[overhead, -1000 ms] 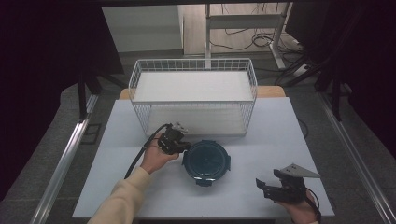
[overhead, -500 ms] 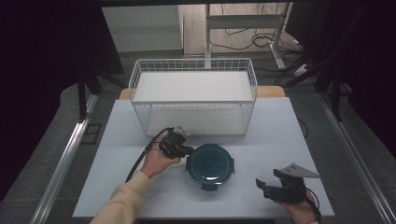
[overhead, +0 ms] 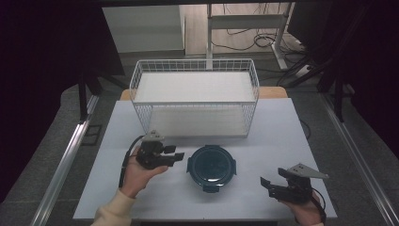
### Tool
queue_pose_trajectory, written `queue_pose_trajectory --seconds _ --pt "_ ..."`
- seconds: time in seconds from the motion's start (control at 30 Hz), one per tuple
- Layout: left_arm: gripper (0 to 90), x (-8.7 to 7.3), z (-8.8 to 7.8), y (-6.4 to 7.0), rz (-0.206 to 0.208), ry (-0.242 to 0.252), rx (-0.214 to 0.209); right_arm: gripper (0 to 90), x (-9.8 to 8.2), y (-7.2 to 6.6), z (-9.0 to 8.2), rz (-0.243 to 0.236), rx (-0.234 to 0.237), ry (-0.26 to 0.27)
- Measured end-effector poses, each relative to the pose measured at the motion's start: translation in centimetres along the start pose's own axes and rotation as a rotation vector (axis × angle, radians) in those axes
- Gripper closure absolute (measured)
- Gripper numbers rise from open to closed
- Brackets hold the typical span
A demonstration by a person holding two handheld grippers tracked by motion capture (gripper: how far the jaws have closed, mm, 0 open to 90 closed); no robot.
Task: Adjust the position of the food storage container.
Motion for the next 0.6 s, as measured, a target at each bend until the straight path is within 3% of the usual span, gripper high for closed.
queue_pose_trajectory --seconds 0.23,0.33,0.6 --pt "30.0 -2.6 -1.8 0.8 -0.023 -0.001 0.007 18.7 0.0 -0.5 0.1 -0.015 0.017 0.003" --pt "27.0 -3.7 -2.1 1.0 -0.049 -0.004 -0.013 18.7 -0.1 -0.7 0.1 -0.025 0.025 -0.001" --pt "24.0 -4.4 -2.1 0.4 -0.085 0.000 0.004 18.6 0.0 -1.1 0.0 -0.037 0.048 0.003"
Point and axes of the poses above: each handheld gripper's, and its own axes: z roughly forward along the jaws, x roughly out of its top, y roughly to its right, the point moved 6 cm from there along z, roughly forward along the jaws, and after that the axes turned 10 degrees about z, right-handed, at the moved point
